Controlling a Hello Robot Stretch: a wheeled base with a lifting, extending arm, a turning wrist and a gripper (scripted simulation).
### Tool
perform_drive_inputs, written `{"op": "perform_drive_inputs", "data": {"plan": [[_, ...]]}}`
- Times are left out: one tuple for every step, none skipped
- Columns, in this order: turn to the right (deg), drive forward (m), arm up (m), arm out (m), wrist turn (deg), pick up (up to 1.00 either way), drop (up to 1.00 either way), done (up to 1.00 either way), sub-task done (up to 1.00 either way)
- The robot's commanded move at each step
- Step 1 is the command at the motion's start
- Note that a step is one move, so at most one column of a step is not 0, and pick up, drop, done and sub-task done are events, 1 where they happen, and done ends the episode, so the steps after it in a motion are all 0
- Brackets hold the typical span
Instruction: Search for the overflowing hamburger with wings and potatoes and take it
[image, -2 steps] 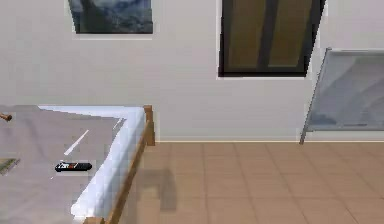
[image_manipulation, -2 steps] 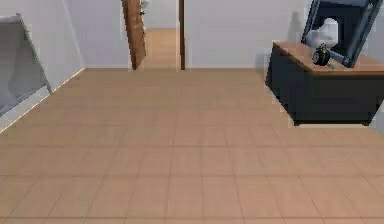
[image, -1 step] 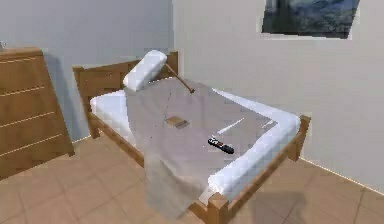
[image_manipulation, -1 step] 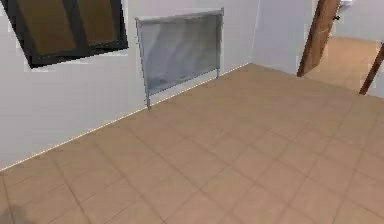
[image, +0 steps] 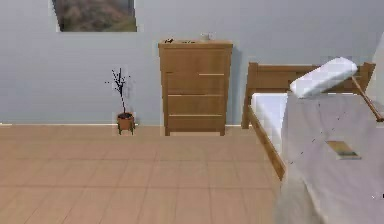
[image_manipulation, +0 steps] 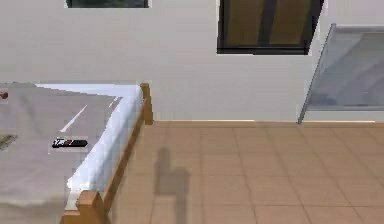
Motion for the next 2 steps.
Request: {"op": "perform_drive_inputs", "data": {"plan": [[-45.0,0.00,0.00,0.00,0.0,0.00,0.00,0.00,0.00],[-21.0,0.00,0.00,0.00,0.0,0.00,0.00,0.00,0.00]]}}
